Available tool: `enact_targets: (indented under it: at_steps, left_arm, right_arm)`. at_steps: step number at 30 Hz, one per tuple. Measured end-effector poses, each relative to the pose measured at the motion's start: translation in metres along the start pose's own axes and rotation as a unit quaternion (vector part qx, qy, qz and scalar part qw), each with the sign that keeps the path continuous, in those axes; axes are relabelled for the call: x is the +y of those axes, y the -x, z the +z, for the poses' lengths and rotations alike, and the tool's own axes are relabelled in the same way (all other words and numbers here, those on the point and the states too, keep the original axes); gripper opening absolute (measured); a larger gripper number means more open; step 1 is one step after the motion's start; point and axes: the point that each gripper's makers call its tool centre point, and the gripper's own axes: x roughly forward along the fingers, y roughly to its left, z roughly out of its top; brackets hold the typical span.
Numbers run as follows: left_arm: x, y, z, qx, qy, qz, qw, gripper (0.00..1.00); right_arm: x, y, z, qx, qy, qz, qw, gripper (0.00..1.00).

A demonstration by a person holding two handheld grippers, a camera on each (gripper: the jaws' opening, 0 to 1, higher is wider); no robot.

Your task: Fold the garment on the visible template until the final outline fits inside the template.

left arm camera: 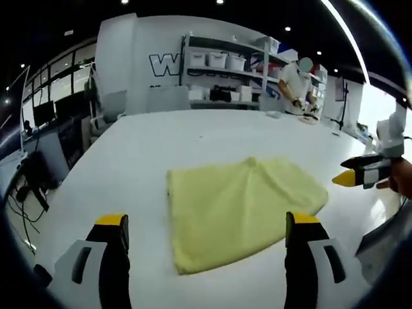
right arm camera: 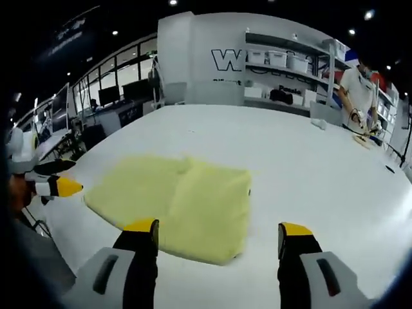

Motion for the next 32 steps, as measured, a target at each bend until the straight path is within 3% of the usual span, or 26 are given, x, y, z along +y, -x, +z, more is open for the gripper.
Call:
enact_targets:
  at_steps: [7, 15, 20, 22, 23, 26, 30, 32]
  left_arm:
    - [-0.016, 0.019, 0.008, -0.018, 0.006, -0.009, 0.9998, 0.96]
    - [-0.034, 0.056, -0.002, -0.027, 0.021, -0.011, 0.9994, 0.95]
    - [-0.047, 0.068, -0.007, -0.041, 0.013, -0.012, 0.9990, 0.93]
    - [-0.047, 0.068, -0.006, -0.050, 0.006, -0.007, 0.9987, 0.93]
    - [-0.046, 0.067, -0.005, -0.049, 0.008, -0.008, 0.9987, 0.92]
    - [-0.035, 0.066, 0.012, -0.087, 0.014, 0.010, 0.9961, 0.91]
    - [-0.036, 0.064, 0.019, -0.097, 0.004, 0.011, 0.9952, 0.91]
    - [-0.039, 0.060, 0.011, -0.081, 0.010, 0.005, 0.9966, 0.90]
  right_arm:
    - [0.033, 0.018, 0.006, -0.017, 0.025, 0.029, 0.9991, 0.78]
    - [0.062, 0.054, -0.006, -0.034, 0.013, 0.055, 0.9978, 0.76]
    - [0.069, 0.062, -0.013, -0.041, 0.024, 0.051, 0.9975, 0.74]
    - [0.066, 0.062, -0.002, -0.064, 0.041, 0.042, 0.9962, 0.73]
    - [0.065, 0.063, 0.004, -0.078, 0.027, 0.042, 0.9957, 0.73]
    - [0.058, 0.058, 0.012, -0.096, 0.022, 0.030, 0.9947, 0.74]
    - [0.058, 0.052, 0.009, -0.085, 0.020, 0.033, 0.9956, 0.75]
    - [0.060, 0.050, 0.002, -0.072, 0.021, 0.036, 0.9965, 0.75]
